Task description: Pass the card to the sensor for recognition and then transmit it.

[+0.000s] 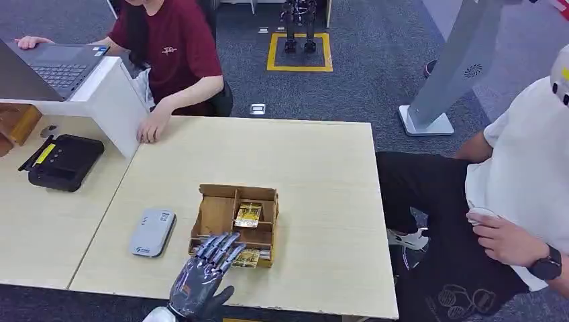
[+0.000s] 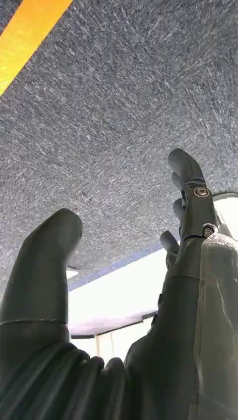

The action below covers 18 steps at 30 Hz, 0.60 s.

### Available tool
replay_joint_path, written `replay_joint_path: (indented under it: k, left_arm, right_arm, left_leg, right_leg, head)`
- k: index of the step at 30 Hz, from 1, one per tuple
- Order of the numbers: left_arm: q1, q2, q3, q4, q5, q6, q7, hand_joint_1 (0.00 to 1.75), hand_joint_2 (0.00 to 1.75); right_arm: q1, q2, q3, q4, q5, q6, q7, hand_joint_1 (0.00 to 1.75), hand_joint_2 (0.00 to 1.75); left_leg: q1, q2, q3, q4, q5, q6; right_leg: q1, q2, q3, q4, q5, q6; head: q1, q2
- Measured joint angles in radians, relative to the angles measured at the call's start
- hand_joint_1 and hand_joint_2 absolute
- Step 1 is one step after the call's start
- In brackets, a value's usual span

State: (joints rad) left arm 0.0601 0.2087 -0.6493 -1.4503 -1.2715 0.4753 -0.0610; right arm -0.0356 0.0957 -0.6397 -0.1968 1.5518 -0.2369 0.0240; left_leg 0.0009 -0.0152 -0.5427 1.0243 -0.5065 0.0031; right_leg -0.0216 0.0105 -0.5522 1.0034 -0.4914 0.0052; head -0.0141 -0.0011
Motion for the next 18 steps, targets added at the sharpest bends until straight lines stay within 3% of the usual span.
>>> replay_joint_path:
  k: [18]
  left_arm:
    - [-0.013,-0.029,0.0,0.047,0.01,0.0,0.001,0.0,1.75]
  right_arm:
    - [0.0,0.0,0.0,0.0,0.003,0.0,0.003,0.0,0.0]
  left_leg:
    - [0.0,0.0,0.0,0.0,0.0,0.0]
  right_leg:
    - [0.0,0.0,0.0,0.0,0.0,0.0]
  head:
    - [0.0,0.0]
